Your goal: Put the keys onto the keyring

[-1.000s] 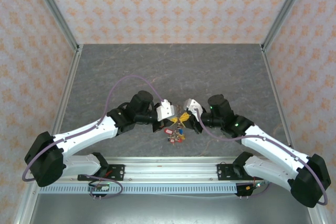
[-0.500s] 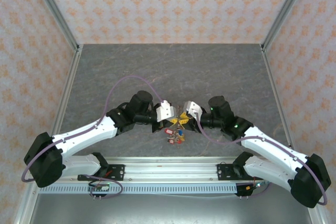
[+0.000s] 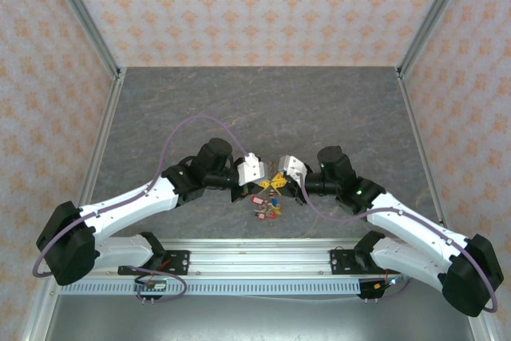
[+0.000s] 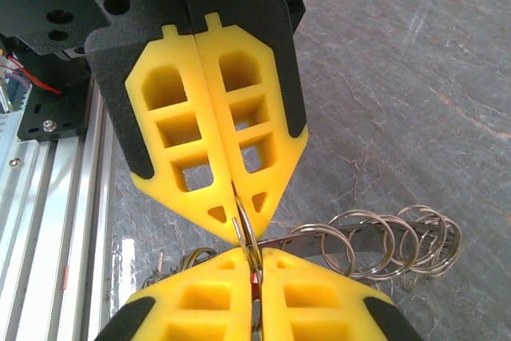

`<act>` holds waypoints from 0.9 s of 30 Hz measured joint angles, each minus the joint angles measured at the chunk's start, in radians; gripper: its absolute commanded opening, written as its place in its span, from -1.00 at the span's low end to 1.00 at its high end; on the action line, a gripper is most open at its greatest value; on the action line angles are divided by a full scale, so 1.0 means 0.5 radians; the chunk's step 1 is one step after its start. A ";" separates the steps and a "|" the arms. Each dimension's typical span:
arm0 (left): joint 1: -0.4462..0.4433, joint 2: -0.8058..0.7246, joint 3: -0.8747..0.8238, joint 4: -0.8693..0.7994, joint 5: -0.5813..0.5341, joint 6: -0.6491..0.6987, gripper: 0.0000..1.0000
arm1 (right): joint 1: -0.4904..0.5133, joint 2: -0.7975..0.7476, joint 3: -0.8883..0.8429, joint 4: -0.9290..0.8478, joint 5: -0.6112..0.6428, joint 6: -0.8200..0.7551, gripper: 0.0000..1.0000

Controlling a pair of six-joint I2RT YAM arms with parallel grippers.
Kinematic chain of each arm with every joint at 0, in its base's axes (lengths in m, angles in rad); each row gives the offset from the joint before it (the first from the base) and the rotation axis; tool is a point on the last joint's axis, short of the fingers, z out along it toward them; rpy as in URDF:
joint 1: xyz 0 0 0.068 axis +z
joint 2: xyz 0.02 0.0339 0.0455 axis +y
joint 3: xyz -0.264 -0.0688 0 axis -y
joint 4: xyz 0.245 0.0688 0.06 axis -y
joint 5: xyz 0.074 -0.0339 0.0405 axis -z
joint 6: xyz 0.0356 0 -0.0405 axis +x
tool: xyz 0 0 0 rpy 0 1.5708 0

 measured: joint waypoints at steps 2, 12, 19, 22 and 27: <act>0.000 0.000 0.000 -0.007 -0.007 0.009 -0.81 | 0.001 -0.002 0.002 -0.019 0.002 -0.016 -0.99; 0.000 0.008 0.051 -0.088 -0.014 0.103 -0.62 | 0.000 0.062 0.211 -0.439 0.016 -0.117 -1.00; 0.000 0.076 0.134 -0.159 -0.009 0.153 -0.62 | 0.000 0.088 0.281 -0.505 0.014 -0.141 -1.00; -0.002 0.094 0.137 -0.185 -0.004 0.159 -0.70 | 0.000 0.095 0.294 -0.530 0.013 -0.140 -1.00; -0.023 0.128 0.160 -0.237 0.002 0.193 -1.00 | -0.004 0.096 0.301 -0.548 0.014 -0.140 -0.96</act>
